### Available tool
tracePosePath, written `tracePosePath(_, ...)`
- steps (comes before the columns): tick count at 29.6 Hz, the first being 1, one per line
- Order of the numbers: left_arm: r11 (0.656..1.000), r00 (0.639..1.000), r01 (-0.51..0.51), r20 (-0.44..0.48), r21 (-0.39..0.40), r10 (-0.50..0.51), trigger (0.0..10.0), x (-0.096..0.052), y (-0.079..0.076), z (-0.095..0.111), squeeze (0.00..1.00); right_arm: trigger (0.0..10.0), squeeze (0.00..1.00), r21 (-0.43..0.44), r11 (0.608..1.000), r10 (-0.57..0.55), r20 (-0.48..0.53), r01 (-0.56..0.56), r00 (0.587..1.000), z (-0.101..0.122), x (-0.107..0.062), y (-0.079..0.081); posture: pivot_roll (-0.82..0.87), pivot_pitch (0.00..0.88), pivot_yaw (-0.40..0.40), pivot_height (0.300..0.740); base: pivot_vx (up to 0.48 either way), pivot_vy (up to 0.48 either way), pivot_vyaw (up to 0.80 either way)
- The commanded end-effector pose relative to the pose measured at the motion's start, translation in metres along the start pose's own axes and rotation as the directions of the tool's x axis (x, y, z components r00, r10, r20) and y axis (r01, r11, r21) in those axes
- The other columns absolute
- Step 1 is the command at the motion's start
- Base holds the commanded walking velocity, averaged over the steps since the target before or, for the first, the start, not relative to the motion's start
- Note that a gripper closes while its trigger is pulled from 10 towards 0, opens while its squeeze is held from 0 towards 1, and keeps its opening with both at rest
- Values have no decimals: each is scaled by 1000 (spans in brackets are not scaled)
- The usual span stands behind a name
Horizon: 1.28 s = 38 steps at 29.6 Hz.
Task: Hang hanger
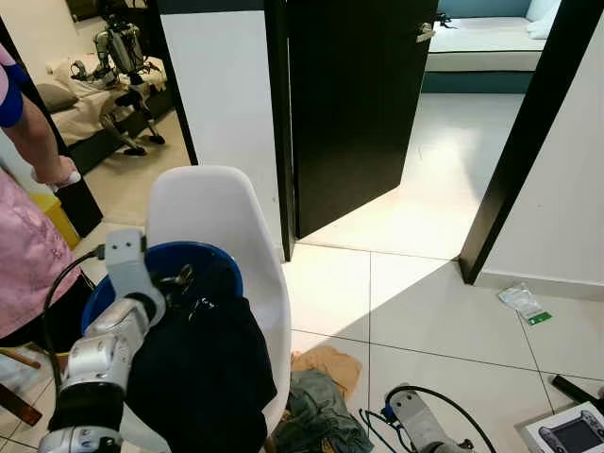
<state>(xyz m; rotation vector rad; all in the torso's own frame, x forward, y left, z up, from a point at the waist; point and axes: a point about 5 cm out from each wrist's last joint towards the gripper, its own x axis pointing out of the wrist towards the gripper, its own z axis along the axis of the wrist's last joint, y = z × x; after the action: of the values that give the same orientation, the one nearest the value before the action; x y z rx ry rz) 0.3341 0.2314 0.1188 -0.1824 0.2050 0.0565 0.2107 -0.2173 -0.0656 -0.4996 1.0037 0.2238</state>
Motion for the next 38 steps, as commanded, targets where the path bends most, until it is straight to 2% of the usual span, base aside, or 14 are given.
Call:
tracePosePath(1,1000,1000,-10,10,27,9,10000,3,-1,1,0,10000,0,3,1000,10,-7,-10,1000,-3,0,1,-19,0,18,740,0,0,-800)
tracePosePath(5,997,999,-30,34,67,28,10000,5,-1,3,0,10000,0,-8,1000,10,-7,-10,1000,-3,0,1,-20,0,18,740,0,0,-800)
tracePosePath(6,993,998,-48,52,107,43,10000,7,-1,4,0,10000,0,-10,1000,6,-1,-6,1000,-2,0,0,-17,0,17,740,0,0,0)
tracePosePath(7,992,997,-51,58,112,45,10000,7,-1,4,0,10000,0,-8,1000,7,0,-7,1000,-2,0,0,-17,0,17,740,0,0,0)
tracePosePath(23,983,988,-147,62,111,141,10000,3,7,-3,0,10000,0,2,1000,24,13,-24,1000,-1,0,1,-9,0,17,740,0,0,0)
tracePosePath(26,983,989,-145,56,109,139,10000,3,6,-5,0,10000,0,4,1000,27,15,-27,1000,0,0,1,-10,0,18,740,0,0,0)
tracePosePath(30,989,995,-99,44,113,95,10000,1,-3,-16,0,10000,0,13,999,30,22,-31,999,0,0,1,-8,0,16,740,0,0,0)
tracePosePath(38,989,995,-96,38,116,92,10000,-1,-6,-20,0,10000,0,39,998,53,47,-55,997,2,0,3,-5,0,20,740,0,0,66)
